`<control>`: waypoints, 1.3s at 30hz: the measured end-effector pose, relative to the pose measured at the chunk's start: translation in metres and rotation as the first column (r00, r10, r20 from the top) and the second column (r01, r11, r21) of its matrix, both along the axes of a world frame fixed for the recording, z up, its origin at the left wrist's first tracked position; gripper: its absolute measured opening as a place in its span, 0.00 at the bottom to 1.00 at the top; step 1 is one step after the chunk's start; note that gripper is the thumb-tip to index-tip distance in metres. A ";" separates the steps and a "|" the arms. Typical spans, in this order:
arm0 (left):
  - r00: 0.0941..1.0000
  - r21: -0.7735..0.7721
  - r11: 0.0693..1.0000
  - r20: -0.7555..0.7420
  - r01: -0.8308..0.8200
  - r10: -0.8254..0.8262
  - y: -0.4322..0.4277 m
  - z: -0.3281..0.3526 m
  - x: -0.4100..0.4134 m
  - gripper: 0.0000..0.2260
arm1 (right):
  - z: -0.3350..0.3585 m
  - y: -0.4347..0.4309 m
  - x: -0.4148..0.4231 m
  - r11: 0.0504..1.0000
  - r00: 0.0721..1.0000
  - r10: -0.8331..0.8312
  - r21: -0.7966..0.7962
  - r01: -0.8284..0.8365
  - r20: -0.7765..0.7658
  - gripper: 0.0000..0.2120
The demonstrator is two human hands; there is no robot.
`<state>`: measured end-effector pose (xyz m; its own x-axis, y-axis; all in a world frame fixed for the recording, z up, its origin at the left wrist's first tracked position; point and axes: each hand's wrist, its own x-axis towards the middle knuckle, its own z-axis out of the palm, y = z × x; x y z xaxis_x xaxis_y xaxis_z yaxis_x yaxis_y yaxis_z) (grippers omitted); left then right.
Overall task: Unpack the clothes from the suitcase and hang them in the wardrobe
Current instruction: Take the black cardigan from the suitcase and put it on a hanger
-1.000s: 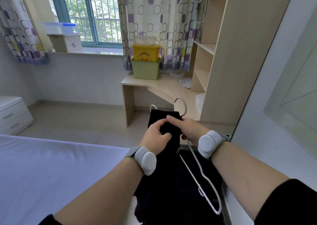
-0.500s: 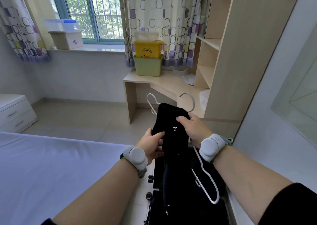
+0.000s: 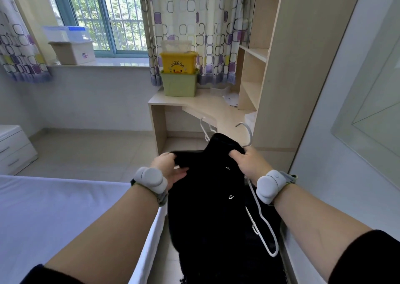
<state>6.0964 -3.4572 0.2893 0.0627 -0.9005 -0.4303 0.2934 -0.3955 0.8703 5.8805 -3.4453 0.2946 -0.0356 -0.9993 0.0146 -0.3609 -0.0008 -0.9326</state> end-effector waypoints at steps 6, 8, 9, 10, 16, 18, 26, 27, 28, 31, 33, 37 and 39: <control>0.987 -0.084 0.996 -0.158 -0.037 0.024 0.005 0.040 -0.024 0.06 | -0.008 0.002 -0.013 0.999 0.998 -0.015 0.048 0.018 -0.062 0.15; 0.991 -0.115 0.992 -0.130 -0.042 0.027 0.004 0.046 -0.026 0.07 | -0.003 0.004 -0.018 0.998 0.995 -0.063 0.011 0.064 -0.079 0.14; 0.996 -0.130 0.991 -0.086 -0.027 0.015 0.003 0.048 -0.026 0.10 | 0.000 0.002 -0.021 0.993 0.988 -0.120 -0.030 0.117 -0.096 0.12; 0.999 -0.151 0.989 -0.032 -0.011 0.007 0.003 0.050 -0.026 0.10 | 0.004 0.001 -0.026 0.982 0.978 -0.178 -0.076 0.170 -0.105 0.10; 0.969 -0.305 0.943 0.242 0.132 -0.058 0.003 0.048 -0.025 0.03 | 0.042 0.008 -0.042 0.922 0.944 -0.323 -0.246 0.300 -0.062 0.19; 0.937 -0.309 0.933 0.342 0.183 -0.071 0.003 0.048 -0.023 0.04 | 0.055 0.010 -0.044 0.911 0.945 -0.318 -0.251 0.327 0.079 0.20; 0.949 -0.276 0.934 0.279 0.227 -0.148 0.012 0.055 -0.018 0.06 | 0.082 0.000 -0.023 0.964 0.697 -0.097 -0.108 0.244 0.710 0.22; 0.949 -0.271 0.933 0.270 0.237 -0.163 0.012 0.055 -0.018 0.07 | 0.084 -0.001 -0.019 0.968 0.683 -0.085 -0.102 0.228 0.726 0.22; 0.949 -0.264 0.933 0.261 0.247 -0.177 0.014 0.056 -0.018 0.07 | 0.086 -0.002 -0.016 0.973 0.672 -0.073 -0.097 0.211 0.737 0.22; 0.940 -0.235 0.929 0.257 0.285 -0.223 0.017 0.056 -0.018 0.08 | 0.090 -0.007 -0.009 0.981 0.633 -0.053 -0.078 0.177 0.772 0.22; 0.935 -0.209 0.928 0.248 0.308 -0.255 0.019 0.055 -0.019 0.11 | 0.091 -0.010 -0.006 0.984 0.611 -0.053 -0.063 0.167 0.790 0.22; 0.925 -0.159 0.927 0.230 0.341 -0.301 0.023 0.054 -0.021 0.14 | 0.088 -0.014 -0.002 0.990 0.586 -0.020 -0.064 0.123 0.810 0.21; 0.920 -0.146 0.921 0.221 0.360 -0.325 0.024 0.056 -0.023 0.10 | 0.087 -0.014 -0.001 0.994 0.559 -0.001 -0.062 0.094 0.829 0.20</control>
<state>6.0735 -3.4330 0.3457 -0.1996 -0.9419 -0.2701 -0.0084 -0.2740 0.9617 5.8795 -3.4596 0.3820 -0.1262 -0.9912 0.0404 0.5665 -0.1055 -0.8173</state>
